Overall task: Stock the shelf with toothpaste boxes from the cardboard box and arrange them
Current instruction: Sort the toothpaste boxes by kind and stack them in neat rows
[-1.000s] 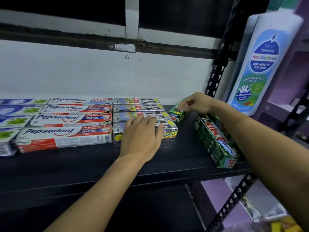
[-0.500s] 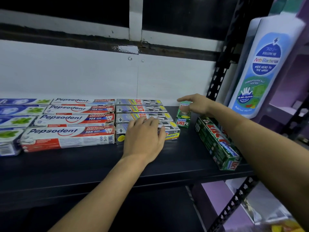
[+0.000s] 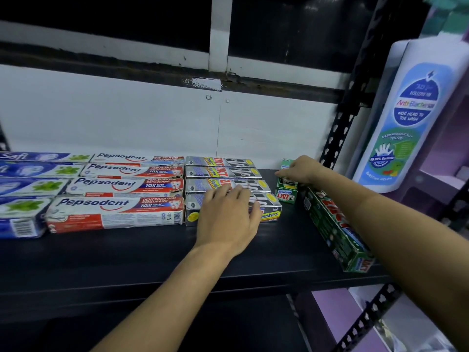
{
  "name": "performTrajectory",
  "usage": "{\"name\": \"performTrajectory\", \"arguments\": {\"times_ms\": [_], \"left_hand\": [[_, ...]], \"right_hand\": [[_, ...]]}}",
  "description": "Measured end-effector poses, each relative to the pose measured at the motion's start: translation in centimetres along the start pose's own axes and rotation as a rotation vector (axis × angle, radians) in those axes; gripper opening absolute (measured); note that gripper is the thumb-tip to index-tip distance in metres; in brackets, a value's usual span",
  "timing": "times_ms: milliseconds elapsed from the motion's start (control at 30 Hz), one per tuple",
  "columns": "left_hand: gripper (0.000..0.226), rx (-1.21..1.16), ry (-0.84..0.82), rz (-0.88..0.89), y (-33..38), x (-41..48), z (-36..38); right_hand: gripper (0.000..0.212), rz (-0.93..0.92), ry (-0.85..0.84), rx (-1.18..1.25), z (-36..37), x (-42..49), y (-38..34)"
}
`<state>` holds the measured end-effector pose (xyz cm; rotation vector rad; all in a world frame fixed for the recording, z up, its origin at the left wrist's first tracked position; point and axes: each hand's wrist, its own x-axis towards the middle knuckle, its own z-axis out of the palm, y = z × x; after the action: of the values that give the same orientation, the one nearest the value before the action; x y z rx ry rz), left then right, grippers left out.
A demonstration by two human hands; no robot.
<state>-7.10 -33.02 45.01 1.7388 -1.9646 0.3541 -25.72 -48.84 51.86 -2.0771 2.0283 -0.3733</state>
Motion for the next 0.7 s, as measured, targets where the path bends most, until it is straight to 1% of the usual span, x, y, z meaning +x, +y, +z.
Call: {"name": "performTrajectory", "arguments": {"times_ms": [67,167,233,333,367,433,467,500,600,700], "left_hand": [[0.048,0.001,-0.003,0.002,0.0,0.0,0.0],[0.048,-0.009,0.000,0.003,0.0,0.0,0.0],[0.049,-0.007,0.000,0.006,0.0,0.0,0.0],[0.050,-0.008,-0.001,0.008,0.0,0.0,0.0],[0.051,-0.008,-0.003,0.008,0.0,0.0,0.0],[0.054,-0.005,-0.007,0.010,0.0,0.0,-0.1],[0.054,-0.005,-0.006,0.011,0.0,0.0,-0.1],[0.054,-0.008,-0.005,0.011,0.0,0.0,-0.1],[0.050,-0.010,-0.015,0.006,0.1,0.1,-0.1],[0.051,0.002,-0.026,0.004,0.1,0.0,-0.1]], "right_hand": [[0.060,0.009,-0.008,-0.032,0.1,-0.3,-0.4],[0.050,-0.001,0.020,0.005,0.1,-0.5,-0.6],[0.041,-0.003,0.039,0.099,0.0,-0.4,-0.4],[0.038,0.003,0.087,0.307,-0.4,-0.2,-0.2],[0.037,0.000,0.100,0.380,-0.6,-0.1,-0.3],[0.047,-0.019,0.116,0.477,-1.4,0.1,-0.5],[0.050,-0.038,0.115,0.485,-1.9,0.1,-0.7],[0.049,-0.064,0.109,0.492,-2.4,0.2,-0.8],[0.037,-0.109,0.067,0.522,-3.8,-0.1,-0.5],[0.051,-0.169,0.030,0.472,-5.0,0.3,0.4]]}}
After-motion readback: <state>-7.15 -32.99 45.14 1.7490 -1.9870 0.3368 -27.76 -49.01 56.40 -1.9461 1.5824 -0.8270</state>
